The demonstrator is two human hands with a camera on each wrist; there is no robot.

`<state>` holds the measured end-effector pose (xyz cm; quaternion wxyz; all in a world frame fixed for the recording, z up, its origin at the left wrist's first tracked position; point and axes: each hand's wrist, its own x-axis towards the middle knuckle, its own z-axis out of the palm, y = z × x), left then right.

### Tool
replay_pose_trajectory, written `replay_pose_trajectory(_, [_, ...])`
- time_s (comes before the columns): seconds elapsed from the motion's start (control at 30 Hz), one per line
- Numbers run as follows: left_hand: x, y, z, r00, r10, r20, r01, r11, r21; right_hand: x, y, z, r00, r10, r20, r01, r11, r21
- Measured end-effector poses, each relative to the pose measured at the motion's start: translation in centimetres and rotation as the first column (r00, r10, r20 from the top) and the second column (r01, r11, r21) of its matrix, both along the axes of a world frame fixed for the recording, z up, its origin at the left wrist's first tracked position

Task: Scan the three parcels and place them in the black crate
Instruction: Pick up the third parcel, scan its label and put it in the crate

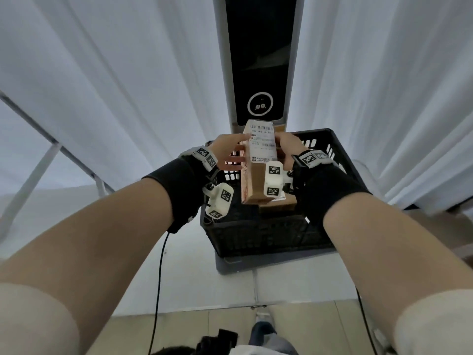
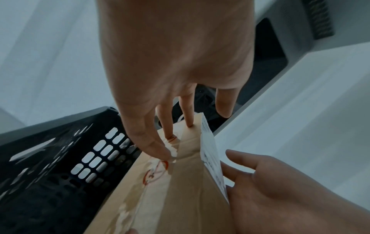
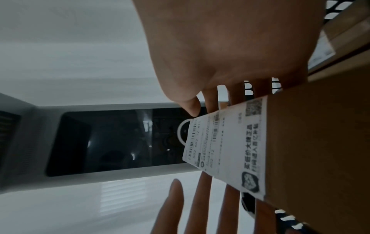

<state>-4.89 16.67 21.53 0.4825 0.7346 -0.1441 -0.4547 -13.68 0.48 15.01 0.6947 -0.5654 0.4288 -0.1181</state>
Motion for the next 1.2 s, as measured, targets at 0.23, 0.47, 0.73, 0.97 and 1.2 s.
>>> replay_pose_trajectory(0.23, [2.2,-2.3,-6.5,0.995,0.052,-0.089,-0.042,0.993,0.109,1.7,-0.8,-5.2,0.996,0.045,-0.082,-0.035,0.992,0.124])
replay_pose_trajectory(0.47, [3.8,-4.1,-10.6,0.985,0.095,-0.147,-0.072,0.985,0.159,4.2,-2.3,-9.6,0.99,-0.015,-0.141,0.055,0.958,0.282])
replay_pose_trajectory(0.73, [6.6,-4.9,-15.3,0.981,0.154,-0.12,-0.108,0.941,0.319,7.2,-2.7,-12.9,0.961,0.217,-0.171,-0.152,0.932,0.331])
replay_pose_trajectory(0.97, [8.0,-5.6,-17.8,0.971,0.206,-0.124,-0.146,0.915,0.377,8.7,-2.1,-13.4,0.94,0.287,-0.184,-0.2,0.902,0.383])
replay_pose_trajectory(1.2, [9.3,-6.6,-20.8,0.955,0.266,-0.131,-0.191,0.89,0.413,10.0,-2.8,-14.6,0.941,0.267,-0.21,-0.181,0.918,0.353])
